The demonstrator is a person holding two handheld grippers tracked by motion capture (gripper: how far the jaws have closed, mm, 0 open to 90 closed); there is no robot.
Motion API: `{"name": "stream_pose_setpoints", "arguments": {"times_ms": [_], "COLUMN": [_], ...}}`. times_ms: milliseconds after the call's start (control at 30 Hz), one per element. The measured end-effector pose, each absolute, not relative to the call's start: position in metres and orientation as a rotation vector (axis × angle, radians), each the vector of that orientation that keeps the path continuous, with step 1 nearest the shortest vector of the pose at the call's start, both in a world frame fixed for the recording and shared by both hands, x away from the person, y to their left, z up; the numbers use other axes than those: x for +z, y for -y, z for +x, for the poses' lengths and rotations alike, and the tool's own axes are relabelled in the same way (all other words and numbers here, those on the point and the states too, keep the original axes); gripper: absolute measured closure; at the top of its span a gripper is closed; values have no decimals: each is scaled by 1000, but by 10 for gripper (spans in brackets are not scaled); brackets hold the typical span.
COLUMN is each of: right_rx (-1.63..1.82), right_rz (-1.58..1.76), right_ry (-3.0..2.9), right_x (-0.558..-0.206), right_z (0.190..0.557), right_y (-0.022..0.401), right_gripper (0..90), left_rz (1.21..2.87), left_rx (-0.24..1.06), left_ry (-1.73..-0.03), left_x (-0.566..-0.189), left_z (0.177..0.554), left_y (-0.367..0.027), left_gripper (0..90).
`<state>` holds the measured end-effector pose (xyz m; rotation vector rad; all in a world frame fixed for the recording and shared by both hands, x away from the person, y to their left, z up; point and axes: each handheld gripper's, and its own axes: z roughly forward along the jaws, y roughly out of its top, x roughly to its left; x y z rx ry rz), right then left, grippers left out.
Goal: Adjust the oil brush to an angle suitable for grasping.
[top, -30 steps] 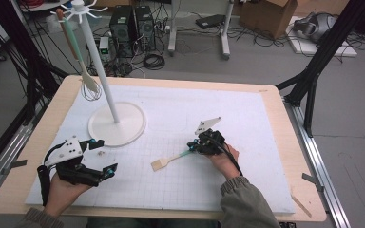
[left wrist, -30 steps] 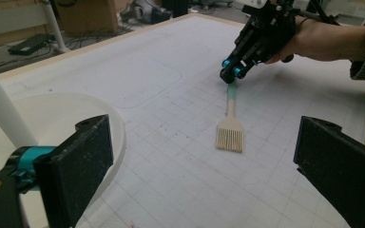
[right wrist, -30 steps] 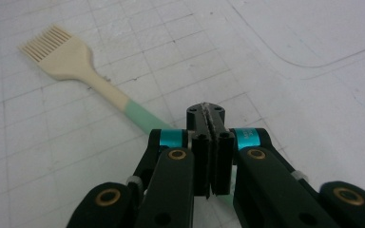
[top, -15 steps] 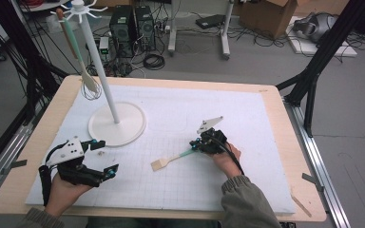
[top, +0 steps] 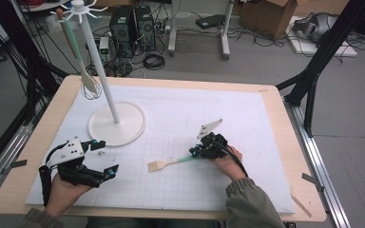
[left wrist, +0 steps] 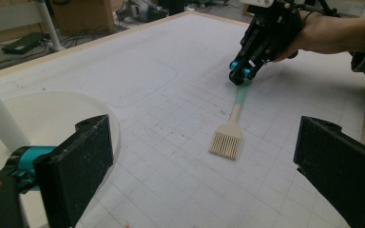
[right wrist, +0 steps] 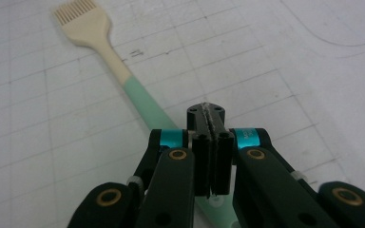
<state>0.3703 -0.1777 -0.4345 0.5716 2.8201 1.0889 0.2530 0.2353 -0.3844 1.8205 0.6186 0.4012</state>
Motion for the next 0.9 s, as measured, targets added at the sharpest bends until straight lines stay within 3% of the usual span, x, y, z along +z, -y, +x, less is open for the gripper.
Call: {"name": "stream_pose_setpoints", "arguments": {"times_ms": [633,900], "right_rx": [1063,1063], "right_rz": [832,875], "right_ry": [-2671,-2664], "right_x": [-433,-436], "right_z": [352,353], "right_y": [232,229], "right_gripper": [899,899], "left_rz": [1824,1830], "left_rx": [395,391], "left_ry": [-607,-604], "left_x": [-384,-385], "left_z": [254,255], "left_y": [-231,-230], "left_gripper": [63,63]}}
